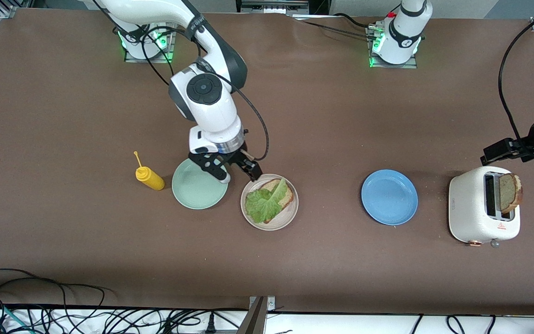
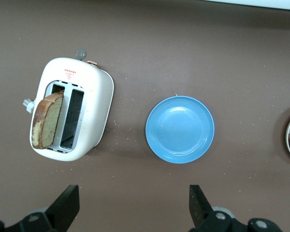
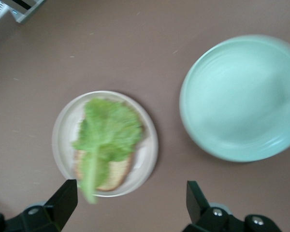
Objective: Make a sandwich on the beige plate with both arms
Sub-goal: 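Open the right gripper and draw it back from the plate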
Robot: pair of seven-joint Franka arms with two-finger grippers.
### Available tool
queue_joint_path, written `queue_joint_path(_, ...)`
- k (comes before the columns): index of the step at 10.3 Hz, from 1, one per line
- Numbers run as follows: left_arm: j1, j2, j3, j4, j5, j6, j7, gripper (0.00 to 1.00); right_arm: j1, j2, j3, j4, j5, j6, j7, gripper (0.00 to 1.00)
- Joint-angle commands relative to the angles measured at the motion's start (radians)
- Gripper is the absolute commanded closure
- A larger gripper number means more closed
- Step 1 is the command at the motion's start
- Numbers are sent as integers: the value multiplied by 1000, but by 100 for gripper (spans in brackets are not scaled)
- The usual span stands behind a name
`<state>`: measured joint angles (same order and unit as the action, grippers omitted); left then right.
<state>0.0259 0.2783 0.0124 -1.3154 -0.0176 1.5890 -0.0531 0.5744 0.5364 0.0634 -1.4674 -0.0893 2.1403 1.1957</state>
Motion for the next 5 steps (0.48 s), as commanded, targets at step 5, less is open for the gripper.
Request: queue_joint_path(5,94,30,9,8,21,0,197,0,7,-133,-215,-27,-18,-428,-709,0)
